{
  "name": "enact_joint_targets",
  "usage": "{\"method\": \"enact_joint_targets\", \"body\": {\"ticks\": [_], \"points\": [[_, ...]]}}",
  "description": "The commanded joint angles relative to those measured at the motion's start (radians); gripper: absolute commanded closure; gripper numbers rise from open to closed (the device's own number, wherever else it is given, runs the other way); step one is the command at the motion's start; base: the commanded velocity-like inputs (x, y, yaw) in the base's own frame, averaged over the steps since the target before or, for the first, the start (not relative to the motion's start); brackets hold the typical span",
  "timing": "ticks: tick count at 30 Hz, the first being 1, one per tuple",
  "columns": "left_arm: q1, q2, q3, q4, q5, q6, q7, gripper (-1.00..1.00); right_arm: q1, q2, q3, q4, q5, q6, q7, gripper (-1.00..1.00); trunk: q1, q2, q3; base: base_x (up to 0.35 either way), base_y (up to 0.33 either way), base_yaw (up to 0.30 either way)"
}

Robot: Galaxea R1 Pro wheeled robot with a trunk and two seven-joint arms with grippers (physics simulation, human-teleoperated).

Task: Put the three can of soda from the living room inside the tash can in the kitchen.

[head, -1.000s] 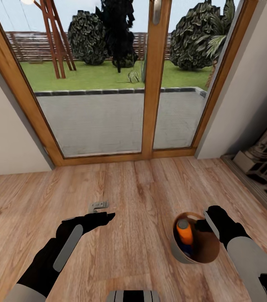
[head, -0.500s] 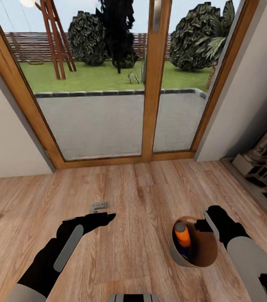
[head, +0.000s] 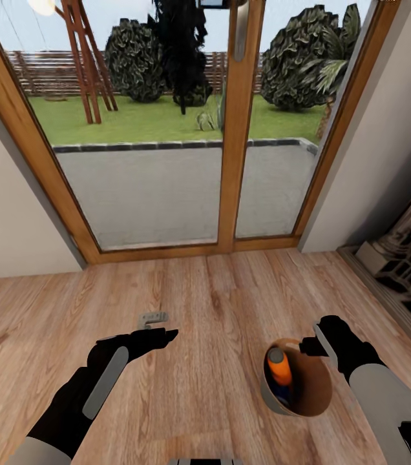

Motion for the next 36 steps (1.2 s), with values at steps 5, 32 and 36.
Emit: {"method": "enact_joint_targets", "body": {"ticks": [5,32,36], "points": [[0.0,0.0,0.0,0.003,0.001,0.001,-0.003,-1.0,0.0,0.0,-0.001,-0.002,0.001,0.004,-0.002,-1.0,-0.019,0.035,0.016,0.0,0.0,0.0],[-0.011,-0.003,0.005,0.085,0.008,0.011,0.004,-1.0,-0.001,-0.047,-0.004,-0.004,-0.004,-0.008,-0.002,-1.0,-0.123,0.224,0.1,0.0,0.0,0.0],[-0.016,-0.002,0.006,0.11,0.008,0.028,0.005,-1.0,-0.001,-0.051,-0.004,-0.004,-0.004,-0.009,-0.002,-1.0,-0.138,0.252,0.113,0.0,0.0,0.0]]}}
